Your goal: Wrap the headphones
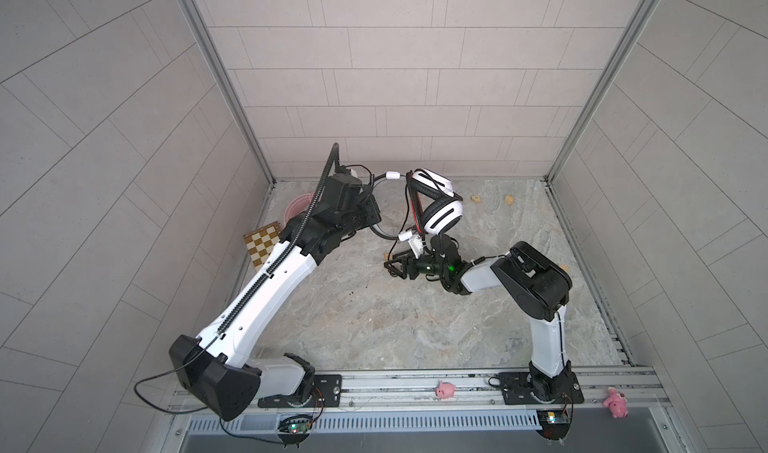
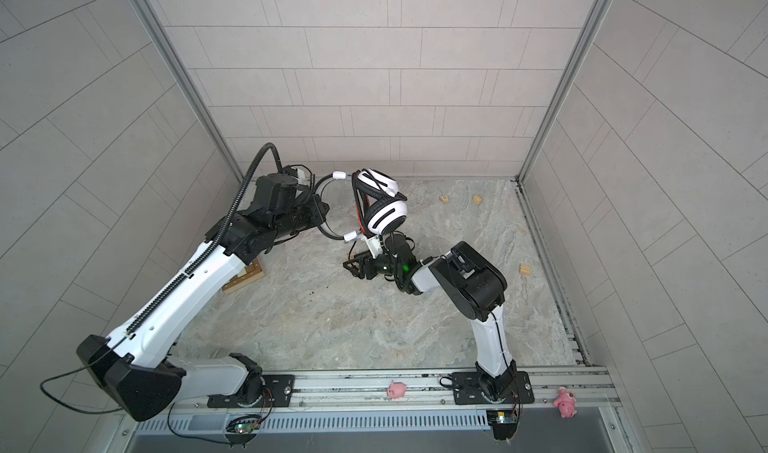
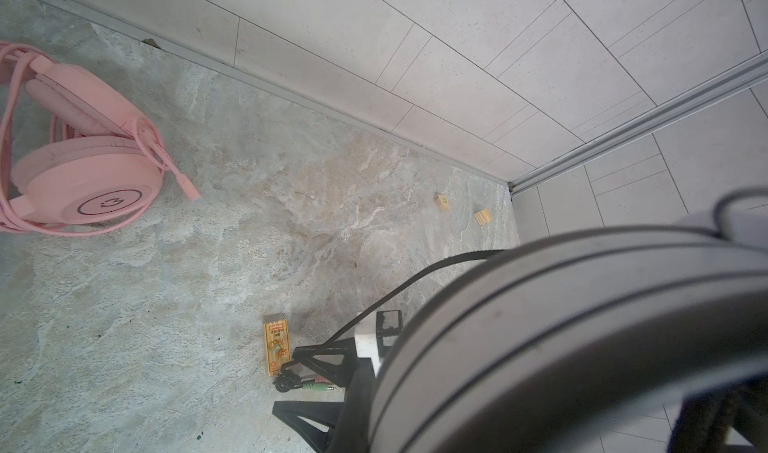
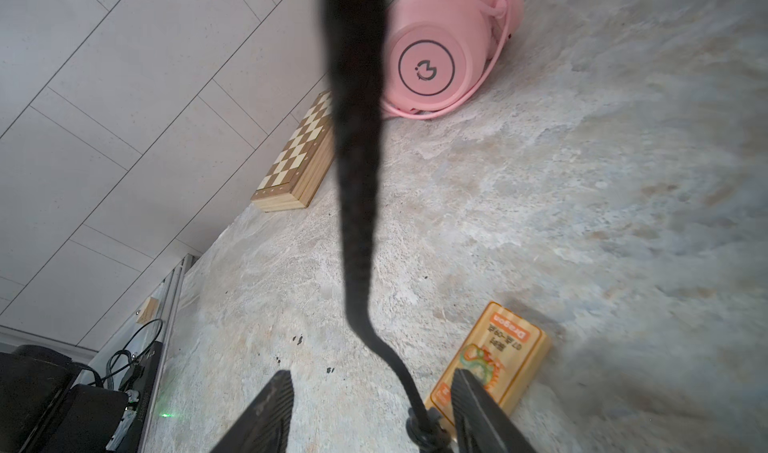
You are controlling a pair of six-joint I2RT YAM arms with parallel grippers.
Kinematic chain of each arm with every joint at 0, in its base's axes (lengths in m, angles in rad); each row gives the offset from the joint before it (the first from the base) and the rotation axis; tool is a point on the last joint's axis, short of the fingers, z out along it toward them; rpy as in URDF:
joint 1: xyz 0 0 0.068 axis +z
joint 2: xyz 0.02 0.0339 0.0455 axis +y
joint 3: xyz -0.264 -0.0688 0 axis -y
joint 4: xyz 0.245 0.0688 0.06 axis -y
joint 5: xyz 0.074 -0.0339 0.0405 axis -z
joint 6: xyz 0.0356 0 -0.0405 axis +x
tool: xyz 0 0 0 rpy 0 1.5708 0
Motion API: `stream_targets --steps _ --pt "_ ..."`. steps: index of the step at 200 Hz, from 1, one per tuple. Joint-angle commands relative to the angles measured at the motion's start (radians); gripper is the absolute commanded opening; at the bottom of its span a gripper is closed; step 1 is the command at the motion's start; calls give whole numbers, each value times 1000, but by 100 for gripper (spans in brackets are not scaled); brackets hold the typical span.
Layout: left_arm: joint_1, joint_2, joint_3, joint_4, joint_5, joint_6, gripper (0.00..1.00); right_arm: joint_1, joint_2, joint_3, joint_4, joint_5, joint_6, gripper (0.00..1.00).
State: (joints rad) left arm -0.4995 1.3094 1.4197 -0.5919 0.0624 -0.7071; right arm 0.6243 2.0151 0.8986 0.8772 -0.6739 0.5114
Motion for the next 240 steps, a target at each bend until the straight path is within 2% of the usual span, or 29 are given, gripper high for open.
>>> stream_targets --steps 1,43,70,118,135,204,240 --pt "-1 -29 57 60 21 -23 0 10 34 24 -34 18 -39 62" --pt "-2 -31 55 60 22 -23 0 9 67 58 -44 18 -29 56" --pt "-3 -30 54 61 26 -31 0 17 88 95 -42 1 -6 47" --pt "-4 -32 62 57 8 -23 0 19 100 93 -47 -2 5 16" --pt "-4 -32 68 53 -6 4 0 18 80 64 -47 -3 2 10" --pt "5 3 147 52 -140 89 0 17 -149 -179 -125 65 -33 7" --pt "39 73 188 99 -154 98 0 32 -351 -320 -307 157 -136 6"
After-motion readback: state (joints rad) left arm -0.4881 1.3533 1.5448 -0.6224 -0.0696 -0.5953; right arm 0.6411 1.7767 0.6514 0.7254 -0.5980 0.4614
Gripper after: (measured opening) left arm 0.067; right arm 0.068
